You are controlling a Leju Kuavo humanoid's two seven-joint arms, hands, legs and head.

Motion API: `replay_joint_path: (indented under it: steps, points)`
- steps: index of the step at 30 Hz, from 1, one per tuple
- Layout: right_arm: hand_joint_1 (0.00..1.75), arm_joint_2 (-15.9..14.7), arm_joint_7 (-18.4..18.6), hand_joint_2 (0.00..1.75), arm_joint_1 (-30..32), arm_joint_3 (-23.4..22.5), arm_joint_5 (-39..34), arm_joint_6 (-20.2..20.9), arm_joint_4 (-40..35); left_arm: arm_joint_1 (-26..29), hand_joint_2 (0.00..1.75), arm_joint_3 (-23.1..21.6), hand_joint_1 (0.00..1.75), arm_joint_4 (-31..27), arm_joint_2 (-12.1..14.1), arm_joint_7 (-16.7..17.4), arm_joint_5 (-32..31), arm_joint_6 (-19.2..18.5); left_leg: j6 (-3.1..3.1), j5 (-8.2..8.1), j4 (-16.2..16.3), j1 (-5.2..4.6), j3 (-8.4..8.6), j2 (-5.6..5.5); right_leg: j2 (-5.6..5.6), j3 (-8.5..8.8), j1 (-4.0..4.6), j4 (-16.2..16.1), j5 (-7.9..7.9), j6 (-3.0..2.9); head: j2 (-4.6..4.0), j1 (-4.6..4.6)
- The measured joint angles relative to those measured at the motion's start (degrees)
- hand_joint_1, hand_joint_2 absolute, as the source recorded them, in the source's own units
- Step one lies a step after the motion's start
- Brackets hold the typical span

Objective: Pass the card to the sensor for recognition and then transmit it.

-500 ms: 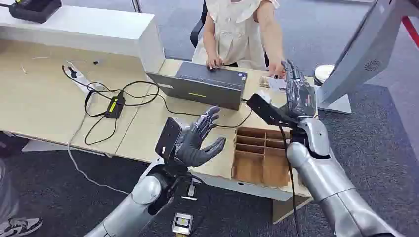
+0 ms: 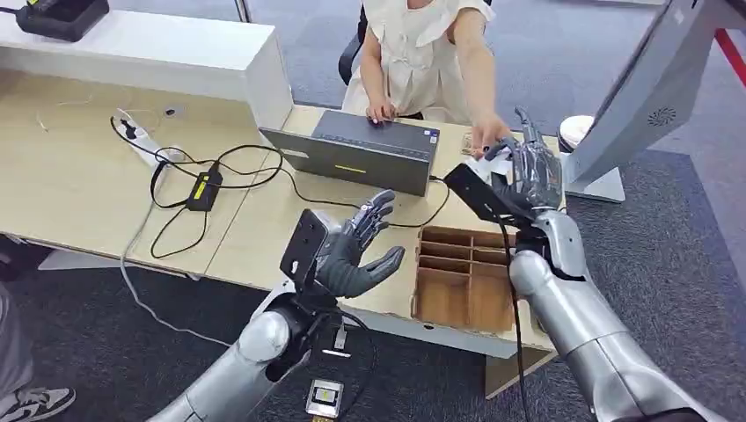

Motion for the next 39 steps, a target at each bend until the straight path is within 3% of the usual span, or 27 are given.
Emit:
replay_joint_path:
  steps: [11,19,27,33,39]
  points:
    - [1.75,-0.7,-0.8,1.75,0.4,-0.3,-4.6,-2.2,-1.4,-0.1,1.75,-0.1,0.00,0.6,-0.1,-0.1,-0.2,-0.1,0.00,0.00,0.0,0.00,0.01,0.00,0.00,0.00,0.00,0.0,0.00,0.00,0.02,0.00]
    - [1.75,-5.1,3.9,1.75,6.0,-3.8,-7.1,-5.3,-14.4,0.7,1.75,0.1,0.00,0.4,0.1,0.2,-1.5,2.7,0.02,-0.03,0.0,-0.01,0.04,0.00,0.01,0.02,0.00,0.0,-0.01,0.01,0.02,0.00]
    - [1.75,-11.0,8.1,1.75,17.5,-13.6,-10.4,-6.9,-28.6,2.9,1.75,1.8,0.00,-1.0,0.9,1.2,-2.9,3.3,0.05,-0.06,0.0,-0.02,0.02,0.00,-0.01,0.03,-0.01,0.0,-0.01,0.01,0.02,0.00]
    - [1.75,-14.4,10.5,1.75,25.4,-19.7,-9.0,-3.7,-34.9,3.9,1.75,2.6,0.00,-2.5,1.4,2.3,-3.8,2.6,0.06,-0.06,0.0,-0.02,0.02,0.00,0.00,0.03,-0.02,0.0,-0.01,0.01,0.00,0.00]
    - [1.75,-15.3,14.2,1.75,29.6,-20.6,-5.1,7.1,-37.9,3.9,1.75,2.9,0.00,-2.9,1.3,2.4,-3.7,0.4,0.05,-0.06,0.0,0.00,0.01,0.02,0.01,0.04,-0.01,0.0,-0.01,0.00,0.02,-0.02]
